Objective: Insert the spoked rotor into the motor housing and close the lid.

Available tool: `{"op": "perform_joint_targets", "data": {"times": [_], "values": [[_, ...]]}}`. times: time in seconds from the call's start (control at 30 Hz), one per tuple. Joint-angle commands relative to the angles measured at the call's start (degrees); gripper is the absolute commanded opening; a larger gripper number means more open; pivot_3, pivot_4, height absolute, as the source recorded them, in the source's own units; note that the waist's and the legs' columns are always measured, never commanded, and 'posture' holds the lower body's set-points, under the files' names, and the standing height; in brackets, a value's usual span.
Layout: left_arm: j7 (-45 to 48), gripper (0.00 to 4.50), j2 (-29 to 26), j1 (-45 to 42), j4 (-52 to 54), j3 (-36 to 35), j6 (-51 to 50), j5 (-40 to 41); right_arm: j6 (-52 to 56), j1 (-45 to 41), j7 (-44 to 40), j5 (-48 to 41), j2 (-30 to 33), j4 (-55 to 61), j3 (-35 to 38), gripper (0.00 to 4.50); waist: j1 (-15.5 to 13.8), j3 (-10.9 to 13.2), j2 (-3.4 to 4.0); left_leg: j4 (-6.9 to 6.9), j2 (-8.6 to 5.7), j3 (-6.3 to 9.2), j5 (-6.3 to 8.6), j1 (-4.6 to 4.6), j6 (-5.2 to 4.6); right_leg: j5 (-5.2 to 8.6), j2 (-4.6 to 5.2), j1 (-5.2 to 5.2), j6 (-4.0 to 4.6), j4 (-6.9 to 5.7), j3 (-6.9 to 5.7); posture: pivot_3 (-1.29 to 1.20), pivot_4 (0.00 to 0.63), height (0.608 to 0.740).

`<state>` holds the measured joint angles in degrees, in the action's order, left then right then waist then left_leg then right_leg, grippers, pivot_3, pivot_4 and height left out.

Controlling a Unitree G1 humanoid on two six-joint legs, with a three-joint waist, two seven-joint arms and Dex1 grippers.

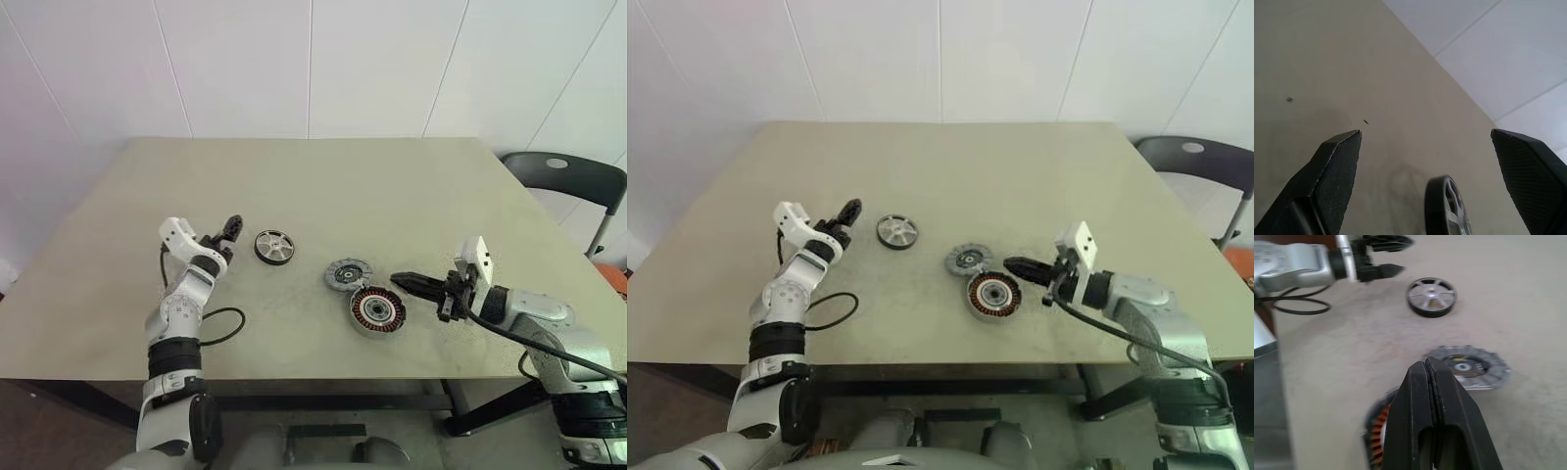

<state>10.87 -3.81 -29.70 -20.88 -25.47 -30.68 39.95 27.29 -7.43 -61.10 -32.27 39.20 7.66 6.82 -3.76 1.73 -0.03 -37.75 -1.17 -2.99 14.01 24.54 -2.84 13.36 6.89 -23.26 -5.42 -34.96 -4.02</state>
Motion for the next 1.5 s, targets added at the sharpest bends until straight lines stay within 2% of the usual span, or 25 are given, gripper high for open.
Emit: {"op": "perform_joint_targets", "data": {"times": [0.03,0.3,0.73,0.8,1.17,1.5], "values": [[3.05,4.5,0.35,-0.96,0.79,1.54,-5.91,3.63,-0.13,0.72,-0.82,-1.32,1.72,2.02,2.66,0.01,0.03,0.0,0.0,0.0,0.01,0.0,0.0,0.0,0.0,0.0,-0.01,0.0,0.0,0.0,0.0,0.0,0.0,0.74],[1.88,4.5,1.63,-2.12,-0.66,1.75,-8.88,3.63,-0.61,1.17,0.17,-1.47,1.5,2.09,3.4,0.01,0.04,0.01,-0.01,0.06,0.02,0.0,0.0,-0.02,0.0,0.0,-0.03,-0.01,0.0,0.0,0.0,0.0,0.0,0.74],[-1.0,0.46,3.34,-3.33,-3.25,0.41,-9.26,4.7,-1.54,0.96,1.36,-0.95,0.8,1.54,2.91,0.0,0.0,0.01,-0.01,0.13,0.01,0.0,0.0,-0.01,0.0,0.0,-0.01,-0.01,0.0,0.08,0.0,0.0,0.0,0.74],[-1.16,0.44,3.73,-3.55,-3.3,-0.12,-9.96,5.85,-1.6,0.9,1.5,-0.88,0.74,1.51,2.86,0.0,0.03,0.01,-0.01,0.14,0.01,0.0,0.0,-0.02,0.0,0.0,-0.01,-0.01,0.0,0.08,0.0,0.0,0.0,0.74],[2.8,0.44,8.16,-4.13,0.62,-5.45,-21.96,25.12,-0.43,4.44,-0.43,-3.79,2.21,1.7,6.79,0.0,-0.05,0.02,-0.03,0.47,-0.01,0.0,-0.01,0.0,0.0,-0.01,-0.05,0.05,0.01,0.55,-0.01,0.0,0.0,0.74],[5.37,0.44,10.14,-4.27,-4.33,1.57,-36.41,25.52,0.37,13.17,-4.61,-4.83,6.64,2.93,9.77,0.0,0.11,0.02,-0.03,0.45,-0.05,-0.03,0.05,-0.01,-0.09,-0.01,-0.09,0.36,0.02,0.71,-0.08,0.0,0.0,0.74]]}}
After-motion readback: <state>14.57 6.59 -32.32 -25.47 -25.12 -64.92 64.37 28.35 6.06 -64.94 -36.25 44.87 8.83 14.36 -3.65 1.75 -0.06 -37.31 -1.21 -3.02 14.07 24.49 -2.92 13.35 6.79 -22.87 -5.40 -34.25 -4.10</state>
